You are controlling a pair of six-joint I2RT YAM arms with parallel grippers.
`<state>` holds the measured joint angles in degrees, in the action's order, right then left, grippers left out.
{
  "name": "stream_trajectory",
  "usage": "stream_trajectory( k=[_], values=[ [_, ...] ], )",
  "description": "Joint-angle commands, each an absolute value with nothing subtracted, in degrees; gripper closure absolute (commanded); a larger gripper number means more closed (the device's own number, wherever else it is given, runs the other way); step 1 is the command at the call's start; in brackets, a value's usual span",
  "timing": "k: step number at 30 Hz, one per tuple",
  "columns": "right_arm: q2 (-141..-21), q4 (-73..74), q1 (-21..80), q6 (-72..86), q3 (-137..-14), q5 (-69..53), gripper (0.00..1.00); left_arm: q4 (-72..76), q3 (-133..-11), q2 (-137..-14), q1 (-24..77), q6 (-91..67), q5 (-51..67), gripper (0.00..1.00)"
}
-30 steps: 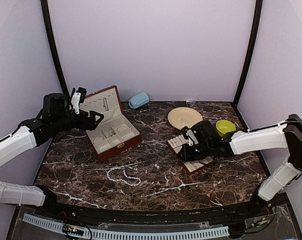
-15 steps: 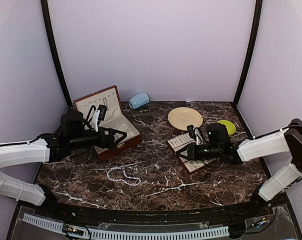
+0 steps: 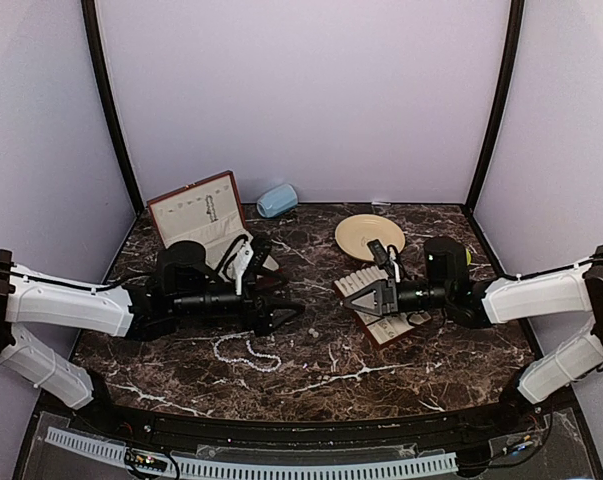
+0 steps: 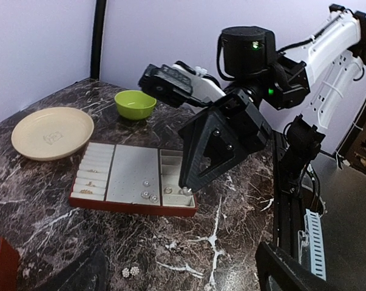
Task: Organize the mixed jewelry
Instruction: Adjust the earring.
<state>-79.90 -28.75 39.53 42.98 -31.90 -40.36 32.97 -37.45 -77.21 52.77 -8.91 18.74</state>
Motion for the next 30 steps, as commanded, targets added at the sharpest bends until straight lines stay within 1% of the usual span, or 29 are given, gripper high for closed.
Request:
stream_trajectory(
  k=[1, 5, 11, 15, 18, 22, 24, 27, 30],
  values=[
    [-79.7, -32.6, 40.8, 45.6, -34.6, -47.8, 1.00, 41.1, -39.4, -81.2, 55.7, -0.7, 19.4, 0.14],
    [-80.5, -36.3, 41.3, 48.8, -35.0, -50.1, 1.00, 40.4, -42.2, -84.3, 58.5, 4.9, 18.0, 0.20],
    [-81.2, -37.1, 42.0, 50.1, -35.3, -51.8, 1.00, 38.8, -44.1, -86.3, 62.6, 13.9, 9.7, 0.31],
    [-81.7, -37.1, 42.4, 50.3, -35.5, -52.3, 1.00, 38.7, -44.8, -86.8, 63.4, 15.4, 8.6, 0.42],
    [-82.1, -37.1, 42.6, 50.4, -35.9, -52.6, 1.00, 37.7, -46.0, -87.6, 63.9, 16.1, 8.6, 0.53],
    [-82.2, -37.1, 42.6, 50.5, -36.3, -53.2, 1.00, 35.2, -47.5, -89.0, 64.3, 17.3, 8.6, 0.61],
    [-82.2, -37.1, 42.6, 50.7, -36.4, -53.5, 1.00, 34.9, -47.5, -89.2, 64.3, 17.7, 8.5, 0.62],
    [-81.8, -36.8, 42.7, 50.7, -36.4, -53.8, 1.00, 34.5, -47.0, -88.9, 64.4, 18.2, 8.1, 0.57],
    [-81.7, -36.0, 42.7, 50.5, -36.5, -54.1, 1.00, 34.3, -46.4, -88.5, 64.4, 18.7, 7.9, 0.56]
  ],
)
